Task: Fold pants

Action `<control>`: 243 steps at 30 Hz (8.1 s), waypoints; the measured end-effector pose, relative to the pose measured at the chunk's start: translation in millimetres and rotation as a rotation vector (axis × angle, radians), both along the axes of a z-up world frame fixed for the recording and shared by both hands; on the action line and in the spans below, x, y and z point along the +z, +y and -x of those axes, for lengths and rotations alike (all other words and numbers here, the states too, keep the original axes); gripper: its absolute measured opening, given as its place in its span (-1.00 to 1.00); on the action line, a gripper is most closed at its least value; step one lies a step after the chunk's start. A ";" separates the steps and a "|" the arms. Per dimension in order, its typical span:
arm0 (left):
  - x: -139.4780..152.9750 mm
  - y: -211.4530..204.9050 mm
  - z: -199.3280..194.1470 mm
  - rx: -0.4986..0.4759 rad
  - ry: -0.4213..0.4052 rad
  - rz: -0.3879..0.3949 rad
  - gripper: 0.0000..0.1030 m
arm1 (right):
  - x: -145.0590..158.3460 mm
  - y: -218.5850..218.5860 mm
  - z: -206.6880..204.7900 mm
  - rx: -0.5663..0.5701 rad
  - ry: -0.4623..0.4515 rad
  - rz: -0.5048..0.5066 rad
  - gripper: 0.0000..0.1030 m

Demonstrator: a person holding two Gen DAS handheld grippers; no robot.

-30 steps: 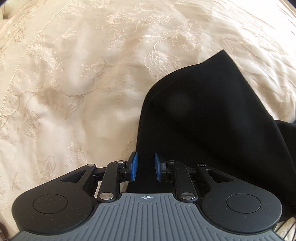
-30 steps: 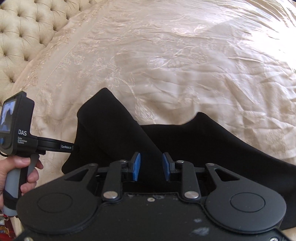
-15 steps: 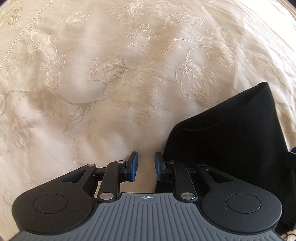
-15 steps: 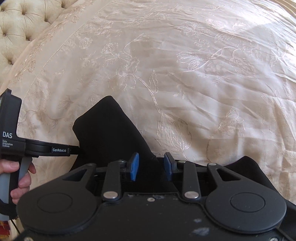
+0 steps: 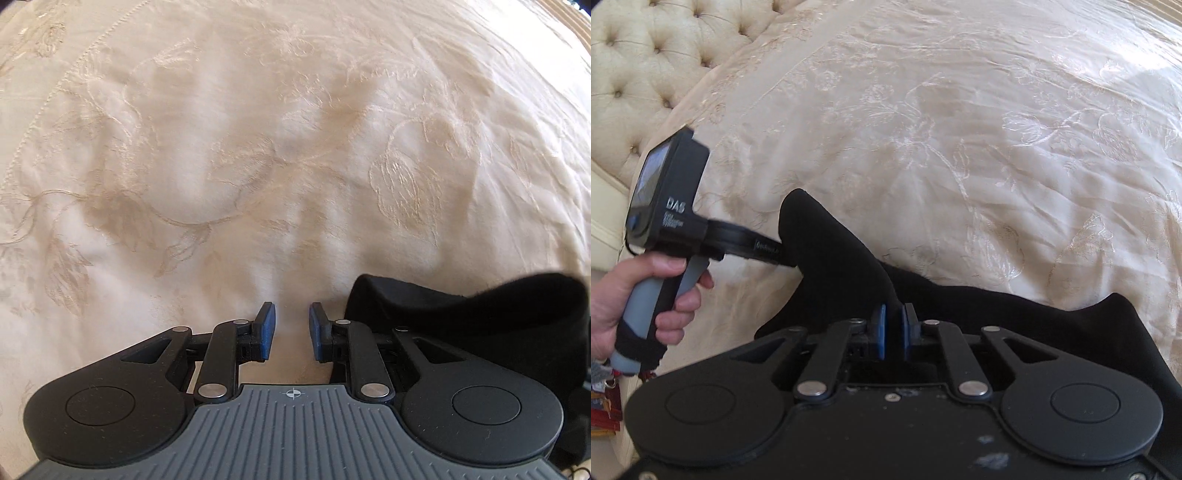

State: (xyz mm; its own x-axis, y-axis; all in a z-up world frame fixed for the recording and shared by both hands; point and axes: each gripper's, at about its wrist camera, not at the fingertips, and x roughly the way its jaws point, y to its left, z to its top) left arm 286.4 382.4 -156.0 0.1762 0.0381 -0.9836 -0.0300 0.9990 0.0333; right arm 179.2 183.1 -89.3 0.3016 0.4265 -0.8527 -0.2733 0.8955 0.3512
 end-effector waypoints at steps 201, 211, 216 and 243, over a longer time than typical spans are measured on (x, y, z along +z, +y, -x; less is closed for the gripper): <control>3.0 -293.1 64.5 -0.623 -0.169 0.059 -0.26 | -6.8 -254.9 222.0 -0.974 0.061 0.102 -0.48; 57.9 -302.4 122.4 -0.535 -0.248 0.119 -0.27 | -16.3 -319.2 243.7 -1.006 0.038 0.138 -0.47; 61.6 -349.1 173.0 -0.520 -0.204 0.131 -0.27 | -22.1 -374.5 263.1 -0.978 0.029 0.159 -0.48; 43.2 -614.0 282.7 -0.747 -0.120 0.068 -0.27 | -76.0 -583.9 315.4 -0.924 0.103 0.236 -0.51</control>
